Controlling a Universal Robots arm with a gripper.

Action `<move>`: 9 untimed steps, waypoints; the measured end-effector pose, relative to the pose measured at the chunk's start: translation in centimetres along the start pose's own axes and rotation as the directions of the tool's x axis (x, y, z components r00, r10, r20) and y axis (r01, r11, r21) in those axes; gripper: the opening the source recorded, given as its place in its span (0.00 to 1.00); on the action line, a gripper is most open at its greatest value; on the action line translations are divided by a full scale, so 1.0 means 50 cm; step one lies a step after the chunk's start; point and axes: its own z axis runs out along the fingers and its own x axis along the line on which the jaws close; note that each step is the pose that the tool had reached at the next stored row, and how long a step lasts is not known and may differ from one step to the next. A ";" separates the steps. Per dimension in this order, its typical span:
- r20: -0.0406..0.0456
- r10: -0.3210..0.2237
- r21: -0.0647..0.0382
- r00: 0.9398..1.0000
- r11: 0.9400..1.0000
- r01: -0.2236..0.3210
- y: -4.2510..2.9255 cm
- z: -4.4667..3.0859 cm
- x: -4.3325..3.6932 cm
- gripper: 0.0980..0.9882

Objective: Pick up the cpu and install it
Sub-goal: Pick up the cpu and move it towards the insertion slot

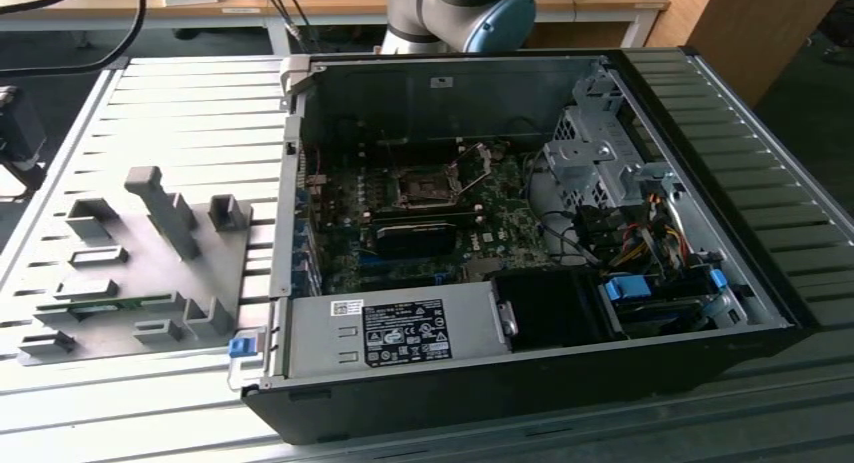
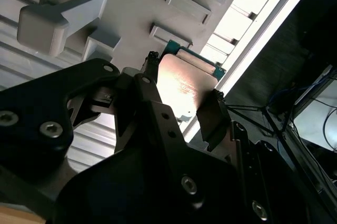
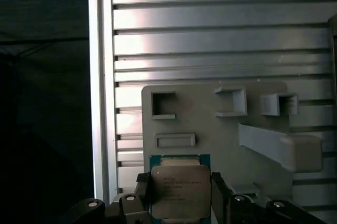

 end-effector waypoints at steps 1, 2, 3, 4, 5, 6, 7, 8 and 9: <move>0.000 0.000 0.000 1.000 1.000 0.000 0.000 -0.003 0.000 0.50; 0.000 0.000 0.000 1.000 1.000 0.000 0.001 -0.005 0.000 0.50; 0.000 0.000 0.000 1.000 1.000 0.000 0.001 -0.008 0.000 0.50; 0.000 0.000 0.000 1.000 1.000 0.000 0.002 -0.010 0.000 0.50; 0.000 0.000 0.000 1.000 1.000 0.000 0.002 -0.013 0.000 0.50; 0.000 0.000 0.000 1.000 1.000 0.000 0.002 -0.014 0.000 0.50; 0.000 0.000 0.000 1.000 1.000 0.000 0.002 -0.016 0.000 0.50; 0.000 0.000 0.000 1.000 1.000 0.000 0.003 -0.018 0.000 0.50; 0.000 0.000 0.000 1.000 1.000 0.000 0.003 -0.019 0.000 0.50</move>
